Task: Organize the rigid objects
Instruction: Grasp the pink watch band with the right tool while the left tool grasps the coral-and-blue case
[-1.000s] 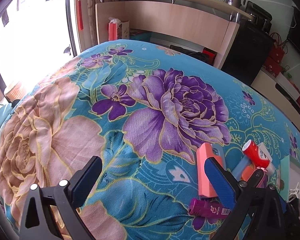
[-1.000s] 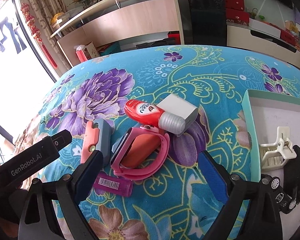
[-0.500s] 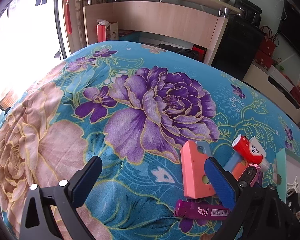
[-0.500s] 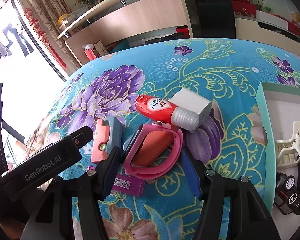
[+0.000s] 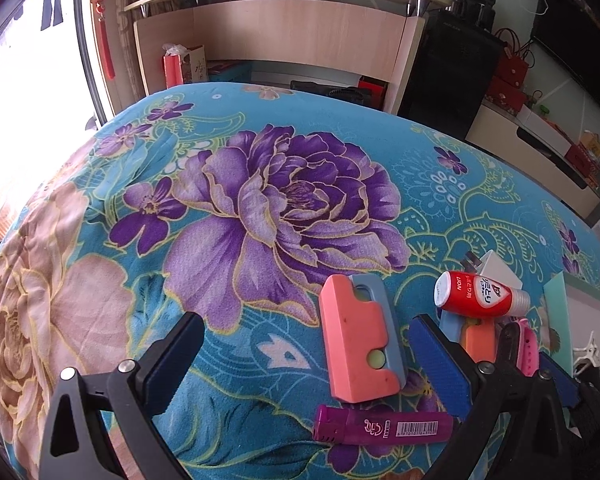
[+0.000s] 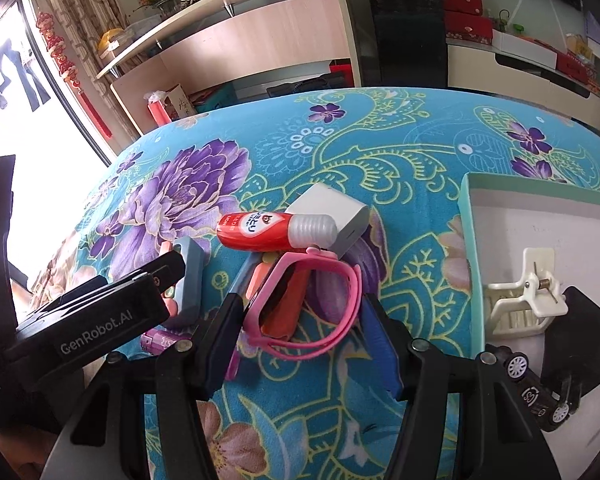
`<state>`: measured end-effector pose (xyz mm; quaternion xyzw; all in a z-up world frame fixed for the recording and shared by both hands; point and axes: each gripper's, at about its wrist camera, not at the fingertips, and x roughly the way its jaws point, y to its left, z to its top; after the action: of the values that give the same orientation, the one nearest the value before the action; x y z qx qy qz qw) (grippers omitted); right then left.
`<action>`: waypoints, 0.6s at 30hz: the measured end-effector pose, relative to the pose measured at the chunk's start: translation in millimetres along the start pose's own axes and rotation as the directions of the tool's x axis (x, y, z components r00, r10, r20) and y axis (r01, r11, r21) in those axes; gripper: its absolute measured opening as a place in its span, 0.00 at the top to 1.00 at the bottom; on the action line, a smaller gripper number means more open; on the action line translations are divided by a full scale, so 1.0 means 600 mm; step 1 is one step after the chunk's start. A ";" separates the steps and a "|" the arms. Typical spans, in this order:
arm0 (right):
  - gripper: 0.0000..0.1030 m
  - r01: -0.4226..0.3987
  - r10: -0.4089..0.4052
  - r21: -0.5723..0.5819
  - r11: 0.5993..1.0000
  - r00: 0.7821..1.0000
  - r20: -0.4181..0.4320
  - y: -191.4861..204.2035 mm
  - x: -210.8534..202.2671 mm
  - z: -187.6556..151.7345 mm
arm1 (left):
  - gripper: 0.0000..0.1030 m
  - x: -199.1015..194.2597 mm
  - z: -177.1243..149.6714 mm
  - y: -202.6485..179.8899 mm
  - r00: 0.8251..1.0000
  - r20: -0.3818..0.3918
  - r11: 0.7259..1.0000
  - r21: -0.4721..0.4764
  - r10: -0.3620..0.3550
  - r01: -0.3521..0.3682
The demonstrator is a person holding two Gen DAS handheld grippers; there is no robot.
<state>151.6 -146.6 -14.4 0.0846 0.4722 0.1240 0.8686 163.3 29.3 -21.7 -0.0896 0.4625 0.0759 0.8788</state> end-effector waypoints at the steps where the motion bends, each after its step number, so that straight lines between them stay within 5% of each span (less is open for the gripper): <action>1: 0.40 0.010 -0.010 0.005 1.000 1.000 0.003 -0.005 -0.003 0.001 | 0.00 0.003 -0.001 -0.002 1.000 -0.005 1.000 0.006 0.003 -0.003; 12: 0.41 0.038 -0.040 0.041 0.998 0.998 0.040 -0.033 -0.036 0.003 | 0.01 0.021 -0.009 -0.022 0.997 -0.020 0.995 0.077 0.072 -0.070; 18: 0.41 0.040 -0.041 0.039 0.998 0.998 0.047 -0.034 -0.039 0.003 | 0.31 0.018 -0.007 -0.004 0.995 -0.014 0.994 0.051 0.100 -0.099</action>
<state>143.6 -173.0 -0.4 0.0944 0.4554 0.0953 0.8801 166.3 26.6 -32.5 -0.0449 0.4752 0.1073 0.8721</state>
